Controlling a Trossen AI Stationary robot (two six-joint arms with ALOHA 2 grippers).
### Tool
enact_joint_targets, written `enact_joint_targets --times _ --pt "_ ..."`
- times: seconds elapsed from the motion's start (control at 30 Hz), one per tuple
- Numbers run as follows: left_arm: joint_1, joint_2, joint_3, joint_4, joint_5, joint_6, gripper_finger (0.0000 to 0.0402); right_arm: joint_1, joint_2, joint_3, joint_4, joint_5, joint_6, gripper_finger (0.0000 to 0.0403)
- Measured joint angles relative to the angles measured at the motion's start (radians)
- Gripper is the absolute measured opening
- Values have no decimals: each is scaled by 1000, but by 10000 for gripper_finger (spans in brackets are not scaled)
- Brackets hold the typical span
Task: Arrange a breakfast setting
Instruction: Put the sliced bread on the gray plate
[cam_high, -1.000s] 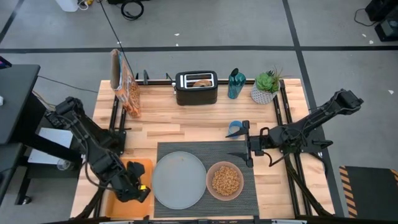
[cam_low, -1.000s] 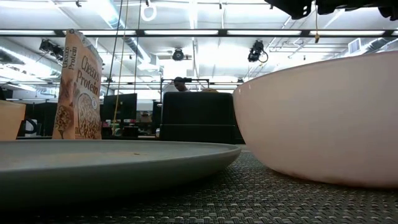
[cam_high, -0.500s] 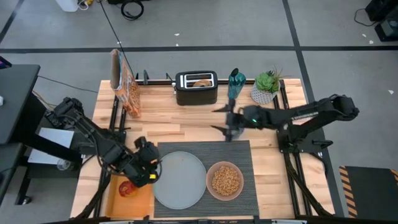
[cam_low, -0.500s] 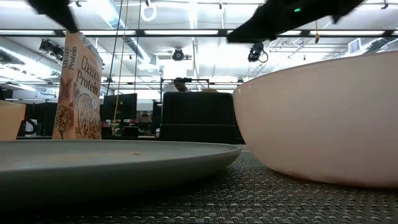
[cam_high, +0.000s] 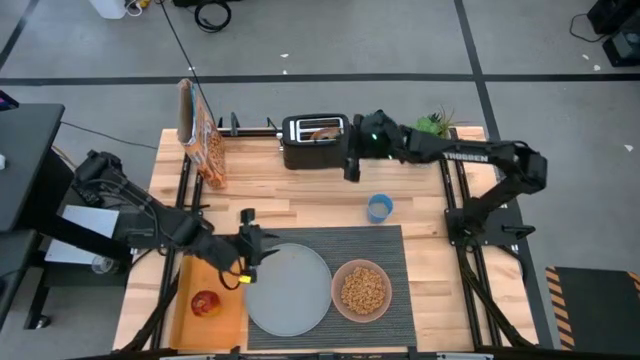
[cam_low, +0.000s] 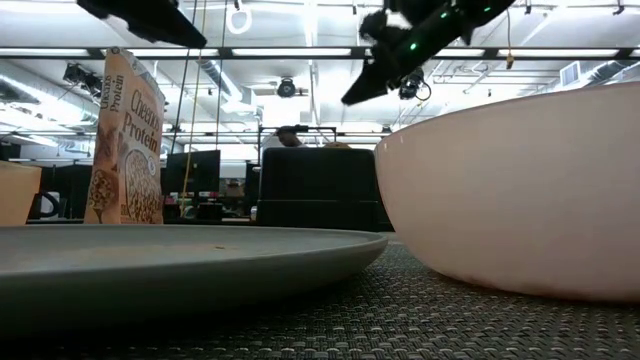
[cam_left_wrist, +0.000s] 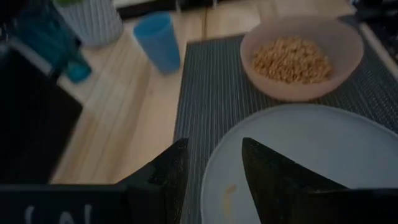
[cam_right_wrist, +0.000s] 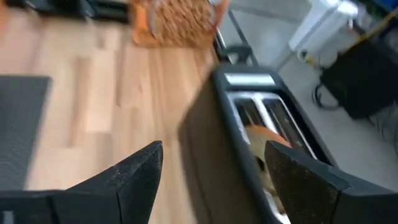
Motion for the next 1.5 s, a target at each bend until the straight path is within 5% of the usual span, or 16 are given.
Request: enact_joint_targets --times 0.23,0.8,1.5 --pt "74 -152 -196 281 73 214 157 -119 141 154 -117 -28 -79 288" --pt "169 -442 -558 716 241 374 157 -255 313 323 -161 -161 -200 243" --pt "183 -470 -595 735 243 263 157 -296 346 323 -158 -299 -157 181"
